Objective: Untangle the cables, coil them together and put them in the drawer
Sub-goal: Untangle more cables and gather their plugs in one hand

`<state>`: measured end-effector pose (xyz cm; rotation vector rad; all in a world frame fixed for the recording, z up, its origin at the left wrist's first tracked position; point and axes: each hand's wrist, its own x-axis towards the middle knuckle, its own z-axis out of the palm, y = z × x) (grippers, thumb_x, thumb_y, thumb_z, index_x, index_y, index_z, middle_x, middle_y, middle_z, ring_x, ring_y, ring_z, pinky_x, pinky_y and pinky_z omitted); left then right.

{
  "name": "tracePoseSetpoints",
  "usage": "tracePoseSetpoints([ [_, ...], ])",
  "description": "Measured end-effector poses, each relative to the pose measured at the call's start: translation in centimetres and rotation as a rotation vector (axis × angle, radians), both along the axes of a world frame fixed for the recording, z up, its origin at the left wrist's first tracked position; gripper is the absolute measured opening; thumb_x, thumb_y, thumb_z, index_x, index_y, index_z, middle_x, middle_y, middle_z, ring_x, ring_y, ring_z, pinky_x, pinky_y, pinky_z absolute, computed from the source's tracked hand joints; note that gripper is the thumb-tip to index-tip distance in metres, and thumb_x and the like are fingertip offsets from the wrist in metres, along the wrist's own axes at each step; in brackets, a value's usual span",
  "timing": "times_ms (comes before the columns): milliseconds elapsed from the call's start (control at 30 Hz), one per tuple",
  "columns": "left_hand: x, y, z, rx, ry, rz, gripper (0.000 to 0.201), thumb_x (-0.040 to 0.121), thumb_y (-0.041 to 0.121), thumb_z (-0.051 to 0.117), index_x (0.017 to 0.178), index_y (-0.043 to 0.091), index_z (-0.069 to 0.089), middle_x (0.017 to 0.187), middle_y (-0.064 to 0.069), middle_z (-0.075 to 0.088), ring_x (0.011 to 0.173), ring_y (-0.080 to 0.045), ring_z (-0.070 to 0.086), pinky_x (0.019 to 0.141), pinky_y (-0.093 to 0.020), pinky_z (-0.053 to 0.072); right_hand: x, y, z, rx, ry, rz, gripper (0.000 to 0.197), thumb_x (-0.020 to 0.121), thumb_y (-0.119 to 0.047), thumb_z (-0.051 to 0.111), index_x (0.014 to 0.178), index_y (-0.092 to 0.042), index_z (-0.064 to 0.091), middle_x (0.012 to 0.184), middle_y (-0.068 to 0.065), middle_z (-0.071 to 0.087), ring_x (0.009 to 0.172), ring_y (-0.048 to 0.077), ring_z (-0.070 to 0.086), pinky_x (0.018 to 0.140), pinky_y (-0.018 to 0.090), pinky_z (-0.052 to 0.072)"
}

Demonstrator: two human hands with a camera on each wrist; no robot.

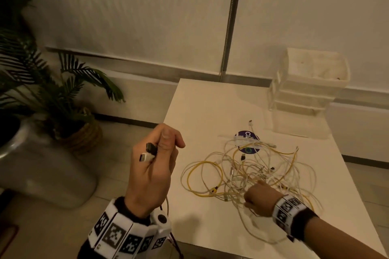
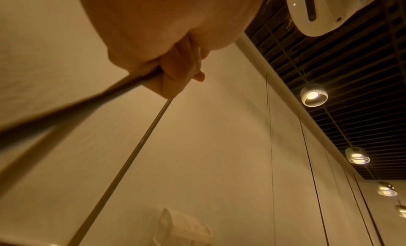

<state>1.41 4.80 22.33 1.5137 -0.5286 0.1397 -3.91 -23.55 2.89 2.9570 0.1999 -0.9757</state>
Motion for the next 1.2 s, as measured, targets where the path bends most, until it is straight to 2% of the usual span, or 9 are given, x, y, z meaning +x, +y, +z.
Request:
tracePoseSetpoints([
  [133,0.9,-2.0,0.0,-0.078,0.043,-0.065,0.039,0.096,0.038,0.041,0.074,0.009,0.055,0.047,-0.007,0.026,0.039,-0.014,0.022,0.038,-0.026,0.018,-2.0,-1.4,-1.5,0.173,0.017,-0.206,0.031,0.095,-0.030,0.041,0.104,-0.013,0.066,0.091,0.002,0.044,0.104,0.028,0.055,0.085,0.030,0.041],
  [333,1.4,-4.6,0.0,-0.081,0.051,-0.146,0.038,0.096,0.037,0.042,0.075,0.008,0.055,0.048,-0.011,0.024,0.039,-0.015,0.020,0.038,-0.025,0.017,0.2,0.6,-2.5,0.344,-0.344,-0.642,0.015,0.087,-0.011,0.047,0.073,-0.013,0.054,0.075,0.006,0.057,0.074,0.024,0.056,0.058,0.026,0.035],
  [433,1.4,-4.8,-0.1,-0.035,0.042,-0.153,0.039,0.097,0.037,0.041,0.075,0.008,0.054,0.048,-0.011,0.025,0.039,-0.016,0.021,0.038,-0.026,0.017,2.4,2.3,-3.3,0.398,-0.412,-0.782,0.013,0.090,-0.015,0.050,0.081,-0.010,0.060,0.080,0.008,0.062,0.077,0.023,0.057,0.063,0.025,0.036],
  [533,1.2,-4.2,0.0,-0.005,0.026,-0.131,0.038,0.097,0.036,0.040,0.075,0.008,0.054,0.048,-0.010,0.024,0.039,-0.015,0.020,0.038,-0.025,0.017,4.8,3.0,-4.2,0.363,-0.312,-0.917,0.025,0.094,-0.027,0.051,0.080,-0.008,0.059,0.082,0.011,0.062,0.078,0.025,0.058,0.063,0.026,0.036],
  [667,1.0,-3.0,0.0,0.034,0.006,-0.084,0.037,0.097,0.036,0.040,0.075,0.009,0.055,0.048,-0.010,0.026,0.039,-0.016,0.021,0.037,-0.025,0.017,6.2,3.6,-5.2,0.334,-0.186,-0.983,0.030,0.093,-0.035,0.050,0.100,-0.007,0.059,0.111,0.015,0.062,0.101,0.031,0.061,0.070,0.029,0.043],
  [933,1.7,-2.7,-0.2,0.124,0.096,-0.070,0.035,0.094,0.047,0.047,0.080,0.016,0.055,0.051,0.009,0.035,0.042,-0.012,0.026,0.043,-0.024,0.024,6.6,3.6,-5.4,0.255,-0.158,-0.990,0.026,0.089,-0.028,0.051,0.107,-0.010,0.057,0.118,0.012,0.057,0.104,0.027,0.060,0.082,0.031,0.051],
  [1000,2.1,-3.4,-0.4,0.220,0.138,-0.066,0.035,0.092,0.051,0.047,0.077,0.021,0.055,0.052,0.011,0.038,0.043,-0.008,0.029,0.046,-0.025,0.027,6.5,3.4,-4.6,0.231,-0.162,-0.955,0.026,0.089,-0.029,0.053,0.108,-0.011,0.057,0.116,0.011,0.057,0.104,0.026,0.059,0.077,0.028,0.047],
  [1133,3.1,-5.3,-0.7,0.247,0.319,-0.166,0.042,0.089,0.048,0.053,0.069,0.012,0.051,0.053,0.004,0.030,0.045,-0.012,0.024,0.048,-0.028,0.021,5.5,1.7,-1.9,0.461,-0.507,-0.985,0.019,0.080,-0.025,0.066,0.078,-0.006,0.064,0.075,0.009,0.063,0.076,0.027,0.061,0.063,0.027,0.038],
  [1200,3.3,-6.8,-1.0,0.213,0.460,-0.236,0.042,0.094,0.040,0.055,0.065,0.011,0.048,0.055,-0.001,0.024,0.047,-0.015,0.017,0.046,-0.026,0.016,4.0,0.9,0.3,0.698,-0.773,-0.989,0.007,0.082,-0.016,0.068,0.080,-0.010,0.065,0.075,0.006,0.065,0.073,0.023,0.061,0.065,0.029,0.044],
])
